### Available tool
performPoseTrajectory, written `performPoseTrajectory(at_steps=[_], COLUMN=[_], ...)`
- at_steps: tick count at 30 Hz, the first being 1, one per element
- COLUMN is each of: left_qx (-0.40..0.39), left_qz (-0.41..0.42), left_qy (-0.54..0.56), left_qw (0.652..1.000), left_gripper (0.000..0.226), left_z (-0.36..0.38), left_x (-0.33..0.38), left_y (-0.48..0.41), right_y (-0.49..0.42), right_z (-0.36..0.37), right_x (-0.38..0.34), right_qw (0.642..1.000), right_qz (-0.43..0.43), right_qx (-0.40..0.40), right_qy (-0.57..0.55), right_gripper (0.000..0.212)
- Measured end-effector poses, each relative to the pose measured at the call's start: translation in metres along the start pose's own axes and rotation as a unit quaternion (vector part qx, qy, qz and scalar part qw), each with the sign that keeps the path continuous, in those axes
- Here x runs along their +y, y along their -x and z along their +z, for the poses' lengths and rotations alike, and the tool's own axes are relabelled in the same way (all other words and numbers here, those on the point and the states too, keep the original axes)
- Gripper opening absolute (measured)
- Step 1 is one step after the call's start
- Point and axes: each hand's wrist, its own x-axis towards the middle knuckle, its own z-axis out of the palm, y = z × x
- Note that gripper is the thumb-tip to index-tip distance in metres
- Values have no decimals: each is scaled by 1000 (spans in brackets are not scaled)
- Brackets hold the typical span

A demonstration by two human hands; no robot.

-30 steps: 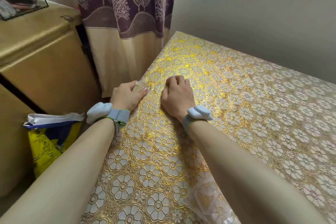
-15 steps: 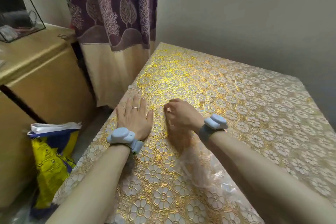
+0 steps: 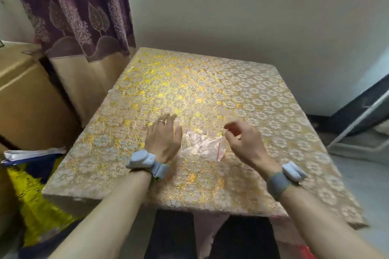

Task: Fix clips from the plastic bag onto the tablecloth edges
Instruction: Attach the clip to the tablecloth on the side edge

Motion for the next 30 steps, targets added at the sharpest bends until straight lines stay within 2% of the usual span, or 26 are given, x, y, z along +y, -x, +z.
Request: performPoseTrajectory(at_steps=[3, 8, 12, 15, 19, 24, 30], left_qx=[5, -3, -10, 1, -11, -14, -9], left_qz=[56, 99, 76, 70, 81, 80, 79], left_qy=[-22, -19, 10, -14, -46, -51, -54], left_qw=[998, 995, 997, 997, 996, 995, 995], left_gripper=[51, 47, 44, 45, 47, 49, 48], left_z=[9, 23, 38, 52, 58, 57, 59], left_x=[20, 35, 39, 32, 26, 26, 25], left_y=[15, 26, 33, 41, 42, 43, 42], right_y=[28, 39, 35, 30, 25, 23, 35], right_z=[-2, 20, 33, 41, 50, 56, 50], right_x=[17, 18, 10, 8, 9, 11, 14], right_qw=[999, 997, 988, 982, 987, 987, 992], right_qz=[39, 55, 106, 148, 143, 139, 119], right_qx=[21, -18, -8, -12, -44, -76, -14], right_qy=[-15, -44, -111, -120, -58, 37, -40], right_gripper=[12, 19, 23, 27, 35, 28, 15])
